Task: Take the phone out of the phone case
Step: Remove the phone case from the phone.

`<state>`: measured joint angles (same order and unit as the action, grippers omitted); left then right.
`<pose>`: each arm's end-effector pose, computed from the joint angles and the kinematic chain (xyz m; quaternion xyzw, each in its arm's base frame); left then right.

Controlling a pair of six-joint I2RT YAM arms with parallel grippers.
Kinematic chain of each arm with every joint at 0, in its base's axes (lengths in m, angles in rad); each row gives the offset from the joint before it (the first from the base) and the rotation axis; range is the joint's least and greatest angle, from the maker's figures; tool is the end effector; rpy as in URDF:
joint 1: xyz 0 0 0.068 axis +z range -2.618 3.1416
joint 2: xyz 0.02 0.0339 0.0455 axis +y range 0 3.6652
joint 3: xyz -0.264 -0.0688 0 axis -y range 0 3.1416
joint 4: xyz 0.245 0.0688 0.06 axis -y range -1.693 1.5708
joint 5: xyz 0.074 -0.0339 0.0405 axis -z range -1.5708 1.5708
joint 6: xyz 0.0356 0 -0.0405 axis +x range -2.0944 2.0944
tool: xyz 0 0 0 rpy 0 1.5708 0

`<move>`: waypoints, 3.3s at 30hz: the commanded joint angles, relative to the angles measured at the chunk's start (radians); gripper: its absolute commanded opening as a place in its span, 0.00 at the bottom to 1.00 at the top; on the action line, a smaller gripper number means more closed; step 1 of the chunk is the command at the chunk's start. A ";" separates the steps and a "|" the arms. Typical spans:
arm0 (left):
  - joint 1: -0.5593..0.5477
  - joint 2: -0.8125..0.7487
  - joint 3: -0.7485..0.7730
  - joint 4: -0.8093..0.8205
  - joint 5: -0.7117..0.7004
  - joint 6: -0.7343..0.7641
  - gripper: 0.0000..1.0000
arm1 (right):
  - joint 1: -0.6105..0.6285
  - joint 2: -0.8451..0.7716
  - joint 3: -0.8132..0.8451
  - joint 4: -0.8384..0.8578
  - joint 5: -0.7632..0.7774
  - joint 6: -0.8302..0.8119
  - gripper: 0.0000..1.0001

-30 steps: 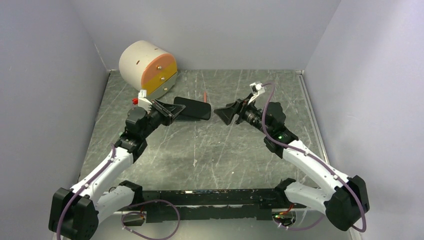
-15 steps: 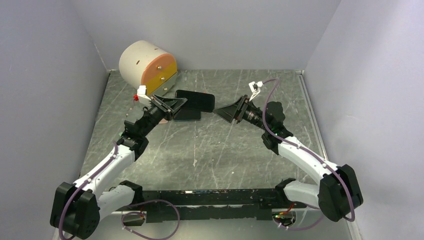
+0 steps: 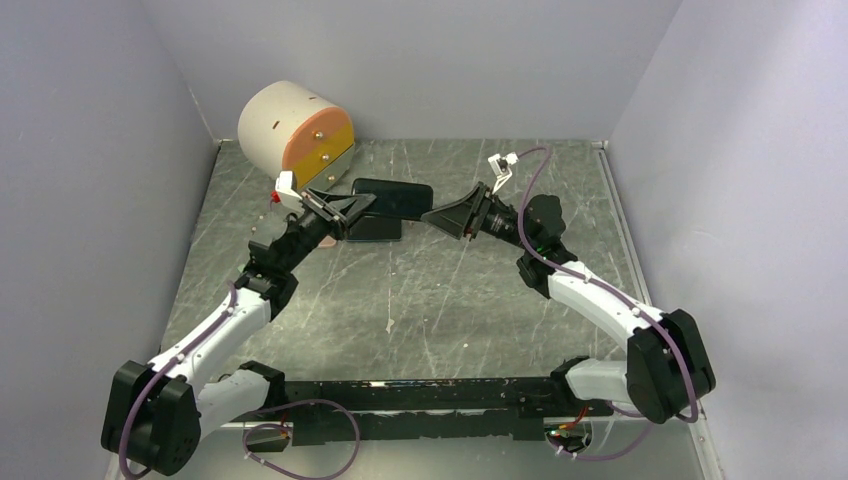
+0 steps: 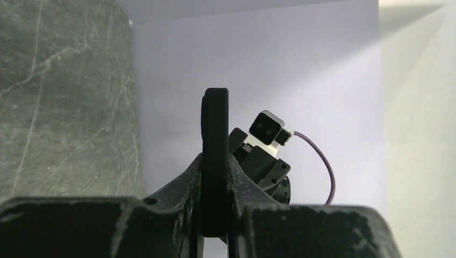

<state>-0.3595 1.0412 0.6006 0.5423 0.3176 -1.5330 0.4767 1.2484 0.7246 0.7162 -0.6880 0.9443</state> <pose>0.2218 -0.0952 0.3021 -0.2687 0.6161 -0.6564 0.3425 0.2368 0.1477 0.3127 -0.1145 0.6427 0.6364 0.4109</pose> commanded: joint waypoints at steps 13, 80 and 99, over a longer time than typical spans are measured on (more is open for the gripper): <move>-0.002 0.009 0.058 0.140 0.046 -0.095 0.03 | -0.013 0.036 0.063 0.239 -0.167 0.007 0.21; 0.202 0.038 0.214 0.159 0.462 0.045 0.03 | -0.020 -0.119 0.087 -0.053 0.089 -0.221 0.56; 0.202 0.040 0.189 0.280 0.442 -0.017 0.03 | -0.019 0.017 0.167 0.216 0.096 0.068 0.47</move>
<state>-0.1604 1.0912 0.7734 0.6804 0.7639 -1.5063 0.4599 1.2564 0.8463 0.8196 -0.6048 0.9516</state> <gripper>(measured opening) 0.182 0.486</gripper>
